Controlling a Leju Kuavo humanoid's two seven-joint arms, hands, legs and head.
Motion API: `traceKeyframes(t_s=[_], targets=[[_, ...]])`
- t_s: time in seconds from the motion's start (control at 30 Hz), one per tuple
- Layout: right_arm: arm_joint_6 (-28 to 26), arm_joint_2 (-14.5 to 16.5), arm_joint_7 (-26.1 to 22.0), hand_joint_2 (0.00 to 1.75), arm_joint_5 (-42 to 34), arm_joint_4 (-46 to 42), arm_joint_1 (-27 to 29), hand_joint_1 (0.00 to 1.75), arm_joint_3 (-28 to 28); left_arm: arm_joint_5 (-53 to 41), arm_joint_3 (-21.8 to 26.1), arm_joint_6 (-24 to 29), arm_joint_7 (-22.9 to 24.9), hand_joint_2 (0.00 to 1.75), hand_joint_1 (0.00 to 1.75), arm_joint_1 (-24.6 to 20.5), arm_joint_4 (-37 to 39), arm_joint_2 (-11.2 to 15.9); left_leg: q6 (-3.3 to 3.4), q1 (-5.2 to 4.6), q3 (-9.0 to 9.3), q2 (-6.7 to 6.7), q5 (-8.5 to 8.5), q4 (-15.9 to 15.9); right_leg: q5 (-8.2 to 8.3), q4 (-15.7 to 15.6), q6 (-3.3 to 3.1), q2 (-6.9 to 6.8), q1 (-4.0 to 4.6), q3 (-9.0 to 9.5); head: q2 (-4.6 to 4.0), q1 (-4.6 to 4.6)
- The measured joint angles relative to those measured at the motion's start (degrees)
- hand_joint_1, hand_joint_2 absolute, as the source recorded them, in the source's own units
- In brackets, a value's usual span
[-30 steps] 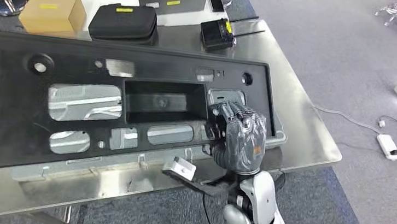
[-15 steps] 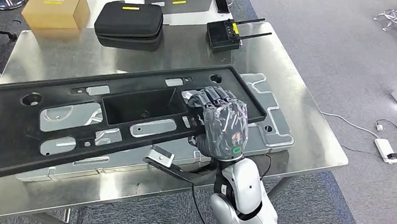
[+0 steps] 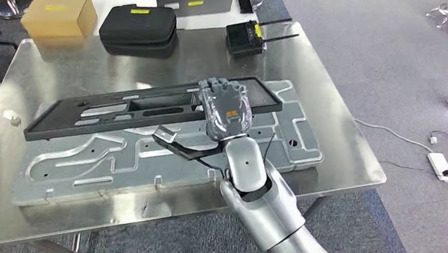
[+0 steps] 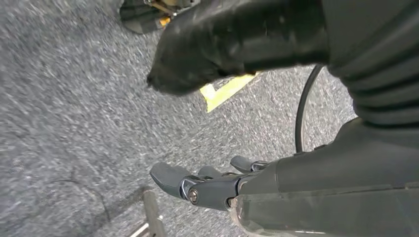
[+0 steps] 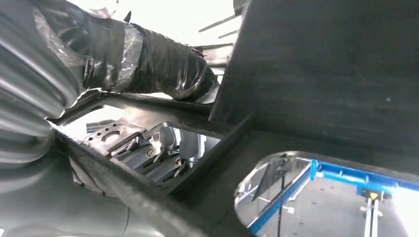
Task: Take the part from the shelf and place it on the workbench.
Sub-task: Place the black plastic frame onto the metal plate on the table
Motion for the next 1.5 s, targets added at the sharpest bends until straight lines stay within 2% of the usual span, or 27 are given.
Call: traceKeyframes(t_s=[0.07, 0.13, 0.2, 0.23, 0.3, 0.33, 0.43, 0.5, 0.6, 0.63, 0.67, 0.7, 0.77, 0.8, 0.87, 0.97, 1.0, 1.03, 1.1, 1.13, 1.17, 1.2, 1.23, 1.27, 1.33, 1.37, 1.5], targets=[[-0.06, 0.56, 0.07, 1.75, 0.01, 2.55, -0.91, 1.61, 0.0, -0.02, -0.28, -0.01, 0.04, 0.0, 0.0, -0.02, 0.01, -0.03, -0.38, 0.04, -3.53, 0.01, -3.19, 7.36, -0.05, 0.03, -0.3, -0.02, 0.11, -0.02, 0.0, -0.04], [0.38, 0.89, 0.39, 1.75, 0.02, 4.41, -1.32, 1.66, 0.01, -0.04, -0.39, -0.01, 0.07, 0.0, 0.0, 0.0, 0.01, -0.06, -0.62, 0.07, -5.69, 0.02, -4.03, 11.46, -0.18, 0.21, -0.41, -0.01, 0.21, -0.02, 0.0, -0.04], [1.41, 1.11, 1.23, 1.75, 0.06, 6.28, -1.81, 1.69, 0.02, -0.04, -0.47, -0.01, 0.12, 0.0, 0.0, -0.03, 0.01, -0.05, -0.66, 0.1, -4.69, 0.03, -1.44, 8.78, -0.45, 0.55, -0.32, 0.05, 0.21, 0.0, 0.0, -0.05], [1.93, 1.22, 1.78, 1.75, 0.08, 7.53, -2.26, 1.68, 0.02, -0.04, -0.51, -0.01, 0.15, 0.0, 0.0, -0.08, 0.01, -0.04, -0.62, 0.13, -3.09, 0.05, 0.72, 5.15, -0.69, 0.83, -0.18, 0.08, 0.18, 0.03, 0.0, -0.05], [2.58, 1.38, 2.99, 1.75, 0.08, 10.78, -3.53, 1.68, 0.02, -0.04, -0.62, 0.0, 0.28, 0.0, 0.0, -0.23, 0.01, -0.03, -0.3, 0.02, 0.14, 0.01, 3.28, -1.66, -1.18, 1.49, 0.29, 0.16, 0.35, -0.17, 0.0, -0.02], [2.79, 1.44, 3.59, 1.75, 0.05, 12.64, -4.17, 1.69, 0.02, -0.02, -0.71, 0.01, 0.37, 0.0, 0.0, -0.29, 0.01, -0.03, -0.04, -0.07, 0.95, -0.04, 3.63, -3.51, -1.31, 1.72, 0.55, 0.18, 0.45, -0.3, 0.0, 0.0], [3.47, 1.51, 4.99, 1.75, 0.02, 17.98, -5.31, 1.68, 0.01, 0.25, -1.23, 0.03, 0.64, 0.0, 0.0, -0.28, 0.01, -0.02, 0.94, -0.1, 1.15, -0.14, 3.58, -4.24, -1.4, 1.75, 1.19, 0.18, 0.6, -0.4, 0.0, 0.04], [3.75, 1.51, 5.53, 1.75, 0.07, 20.75, -5.6, 1.69, 0.0, 0.48, -1.69, 0.06, 0.72, 0.0, 0.0, -0.31, 0.01, -0.02, 1.68, 0.14, 1.34, -0.11, 3.76, -4.59, -2.75, 3.64, 1.79, 0.18, 0.48, -1.24, 0.0, 0.06], [4.12, 1.48, 6.25, 1.75, 0.1, 23.8, -5.76, 1.71, 0.0, 0.68, -1.99, 0.11, 0.74, 0.0, 0.0, -0.39, 0.0, -0.02, 2.28, 0.18, 1.43, 0.01, 3.72, -4.73, -7.38, 13.62, 2.58, 0.17, 0.17, -6.1, 0.0, 0.08], [4.26, 1.46, 6.63, 1.75, 0.1, 24.67, -5.69, 1.71, 0.0, 0.74, -2.01, 0.12, 0.79, 0.0, 0.0, -0.37, 0.0, -0.02, 2.32, 0.17, 1.45, 0.03, 3.69, -4.73, -8.12, 16.56, 2.69, 0.16, 0.11, -7.71, 0.0, 0.08], [4.33, 1.44, 7.02, 1.75, 0.1, 25.47, -5.61, 1.71, 0.0, 0.78, -2.03, 0.09, 0.87, 0.0, 0.0, -0.34, 0.01, -0.02, 2.34, 0.16, 1.49, 0.02, 3.65, -4.72, -7.79, 17.67, 2.7, 0.16, 0.09, -8.51, 0.0, 0.08], [4.31, 1.44, 7.41, 1.75, 0.1, 26.13, -5.54, 1.7, 0.0, 0.78, -2.06, 0.03, 0.98, 0.0, 0.0, -0.33, 0.01, -0.02, 2.33, 0.15, 1.58, -0.02, 3.61, -4.71, -6.43, 16.61, 2.61, 0.16, 0.08, -8.25, 0.0, 0.08], [4.26, 1.55, 8.14, 1.75, 0.1, 27.1, -5.58, 1.68, 0.0, 0.79, -2.23, -0.15, 1.11, 0.0, 0.0, -0.35, 0.01, -0.07, 2.19, 0.11, 1.86, -0.1, 3.47, -4.71, -2.22, 9.02, 2.06, 0.16, 0.18, -4.89, 0.0, 0.08], [4.28, 1.69, 8.47, 1.75, 0.1, 27.5, -5.64, 1.68, 0.0, 0.82, -2.36, -0.2, 1.08, 0.0, 0.0, -0.39, 0.01, -0.13, 2.04, 0.01, 1.93, -0.14, 3.39, -4.68, -0.85, 5.3, 1.75, 0.16, 0.35, -3.18, 0.0, 0.08], [4.38, 2.08, 9.19, 1.75, 0.14, 28.25, -5.71, 1.68, 0.0, 0.91, -2.69, -0.27, 0.94, 0.0, 0.0, -0.46, 0.01, -0.26, 1.55, -0.11, 1.98, -0.15, 3.33, -4.76, -0.17, 1.66, 1.3, 0.19, 0.71, -1.54, 0.0, 0.06], [4.46, 2.64, 10.03, 1.75, 0.19, 29.13, -5.71, 1.67, 0.0, 1.01, -3.1, -0.3, 0.85, 0.0, 0.0, -0.52, 0.01, -0.39, 0.65, -0.15, 2.19, -0.12, 3.18, -4.96, 0.07, 0.86, 0.64, 0.24, 0.54, -1.04, 0.0, 0.05], [4.48, 2.79, 10.16, 1.75, 0.19, 29.4, -5.72, 1.58, 0.0, 1.04, -3.15, -0.28, 0.83, 0.0, 0.0, -0.55, 0.01, -0.42, 0.4, -0.14, 1.81, -0.09, 2.39, -3.98, 0.31, 0.44, 0.26, 0.18, 0.35, -0.76, 0.0, 0.02], [4.49, 2.92, 10.24, 1.75, 0.19, 29.63, -5.72, 1.28, 0.0, 1.07, -3.18, -0.26, 0.81, 0.0, 0.0, -0.57, 0.01, -0.43, 0.19, -0.13, 1.01, -0.06, 1.12, -2.08, 0.53, 0.06, -0.07, 0.12, 0.15, -0.52, 0.0, 0.0], [4.49, 3.11, 10.25, 1.75, 0.19, 30.13, -5.61, 0.45, 0.0, 1.13, -3.22, -0.19, 0.86, 0.0, 0.0, -0.51, 0.01, -0.43, -0.24, 0.04, -2.2, -0.01, -2.63, 5.09, 0.64, -0.08, -0.46, 0.05, 0.18, -0.49, 0.0, -0.04], [4.44, 3.13, 10.17, 1.75, 0.19, 30.36, -5.46, 0.12, 0.0, 1.14, -3.24, -0.1, 0.96, 0.0, 0.0, -0.45, 0.01, -0.43, -0.46, 0.09, -3.74, 0.0, -3.88, 8.43, 0.61, -0.02, -0.5, 0.05, 0.22, -0.53, 0.0, -0.03], [4.33, 3.15, 10.01, 1.75, 0.19, 30.59, -5.28, 0.0, -0.01, 1.14, -3.25, 0.02, 1.12, 0.0, 0.0, -0.36, 0.01, -0.41, -0.67, 0.15, -4.7, 0.01, -4.27, 10.47, 0.56, 0.08, -0.52, 0.07, 0.24, -0.55, 0.0, -0.03], [4.15, 3.14, 9.82, 1.75, 0.19, 30.76, -5.07, 0.0, -0.02, 1.14, -3.27, 0.18, 1.3, 0.0, 0.0, -0.28, 0.0, -0.36, -0.8, 0.2, -4.5, 0.02, -3.43, 10.07, 0.49, 0.24, -0.48, 0.11, 0.23, -0.58, 0.0, -0.03], [3.81, 3.13, 9.57, 1.75, 0.19, 30.89, -4.89, 0.0, -0.03, 1.14, -3.29, 0.38, 1.46, 0.0, 0.0, -0.22, 0.0, -0.29, -0.88, 0.27, -3.24, 0.04, -1.69, 7.53, 0.36, 0.47, -0.37, 0.17, 0.18, -0.6, 0.0, -0.04], [3.33, 3.13, 9.32, 1.75, 0.19, 30.95, -4.74, 0.0, -0.07, 1.15, -3.32, 0.63, 1.59, 0.0, 0.0, -0.18, 0.0, -0.21, -0.88, 0.36, -1.27, 0.07, 0.29, 3.46, 0.16, 0.79, -0.17, 0.24, 0.15, -0.63, 0.0, -0.04], [2.09, 3.15, 8.81, 1.75, 0.19, 30.96, -4.57, 0.0, -0.16, 1.25, -3.39, 1.03, 1.62, 0.0, 0.0, -0.22, 0.0, -0.1, -0.55, 0.28, 1.91, 0.04, 2.43, -2.9, -0.23, 1.47, 0.39, 0.37, 0.34, -0.9, 0.0, -0.01], [1.45, 3.16, 8.51, 1.75, 0.19, 30.94, -4.44, 0.0, -0.2, 1.34, -3.41, 1.16, 1.58, 0.0, 0.0, -0.21, 0.0, -0.08, -0.24, 0.2, 2.52, -0.01, 2.59, -4.24, -0.33, 1.66, 0.65, 0.42, 0.46, -1.03, 0.0, 0.03], [-0.65, 3.28, 7.12, 1.75, 0.19, 29.88, -3.23, 0.0, -0.38, 2.25, -3.43, 1.31, 1.15, 0.0, 0.0, -0.02, -0.01, -0.1, 1.32, 0.3, 2.54, -0.03, 2.92, -4.76, -1.02, 2.51, 1.76, 0.44, 0.42, -1.49, 0.0, 0.1]])
